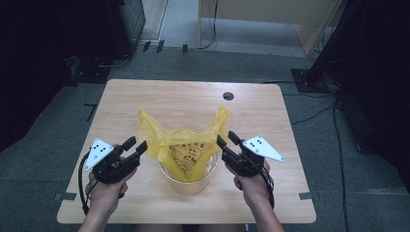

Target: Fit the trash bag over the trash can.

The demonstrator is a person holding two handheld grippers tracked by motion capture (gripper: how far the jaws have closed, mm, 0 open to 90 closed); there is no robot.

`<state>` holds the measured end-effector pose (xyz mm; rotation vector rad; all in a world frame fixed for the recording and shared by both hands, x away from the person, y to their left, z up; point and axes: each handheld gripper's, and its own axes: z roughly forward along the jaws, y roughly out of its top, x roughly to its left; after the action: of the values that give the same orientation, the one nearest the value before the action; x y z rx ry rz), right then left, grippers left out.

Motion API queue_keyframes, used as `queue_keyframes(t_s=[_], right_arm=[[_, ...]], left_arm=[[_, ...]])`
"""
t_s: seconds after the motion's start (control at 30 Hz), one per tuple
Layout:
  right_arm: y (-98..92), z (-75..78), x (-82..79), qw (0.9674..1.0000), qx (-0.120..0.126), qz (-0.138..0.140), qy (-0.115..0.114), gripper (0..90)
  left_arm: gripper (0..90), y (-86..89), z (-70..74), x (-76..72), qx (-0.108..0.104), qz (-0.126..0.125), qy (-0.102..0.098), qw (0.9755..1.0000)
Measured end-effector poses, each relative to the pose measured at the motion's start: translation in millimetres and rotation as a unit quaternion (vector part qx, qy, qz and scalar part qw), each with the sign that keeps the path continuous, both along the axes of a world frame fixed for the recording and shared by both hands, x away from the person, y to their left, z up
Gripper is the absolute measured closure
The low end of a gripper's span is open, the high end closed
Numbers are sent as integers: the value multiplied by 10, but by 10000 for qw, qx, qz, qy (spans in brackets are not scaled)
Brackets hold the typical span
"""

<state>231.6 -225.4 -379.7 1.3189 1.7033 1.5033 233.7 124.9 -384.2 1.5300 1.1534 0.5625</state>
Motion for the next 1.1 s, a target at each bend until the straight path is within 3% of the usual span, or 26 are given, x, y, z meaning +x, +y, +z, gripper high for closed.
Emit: queue_keyframes(t_s=[0.03, 0.1, 0.2, 0.27, 0.33, 0.43, 0.57, 0.73, 0.97, 1.1], right_arm=[[50, 4, 88, 9997, 150, 23, 183, 518], [69, 4, 119, 9995, 193, 36, 243, 501], [139, -13, 220, 9984, 182, -90, 518, 507], [179, -46, 262, 9976, 173, -120, 666, 654], [206, -76, 269, 9975, 93, -116, 690, 782], [219, -105, 231, 9980, 0, -24, 636, 879], [195, -111, 129, 9989, -20, 10, 468, 900], [139, -112, -97, 9997, -126, 14, 204, 900], [85, -129, -303, 9999, -127, 4, 103, 900], [82, -114, -435, 9995, -305, 69, -18, 900]], left_arm=[[504, -7, 5, 29, -37, 100, 55, 9999], [495, -11, 16, 77, -127, 232, 107, 9996], [480, -55, 13, 137, -130, 237, 176, 9995], [497, -85, -5, 153, -65, 188, 233, 9995], [580, -113, -30, 154, -57, 83, 285, 9995], [746, -147, -62, 110, -23, -124, 269, 9996], [883, -184, -83, 9, 34, -375, 182, 9991], [900, -182, -63, -181, 60, -630, 11, 9980], [900, -141, -37, -391, -92, -885, -39, 9960], [900, -114, -46, -530, 40, -1144, -43, 9934]])
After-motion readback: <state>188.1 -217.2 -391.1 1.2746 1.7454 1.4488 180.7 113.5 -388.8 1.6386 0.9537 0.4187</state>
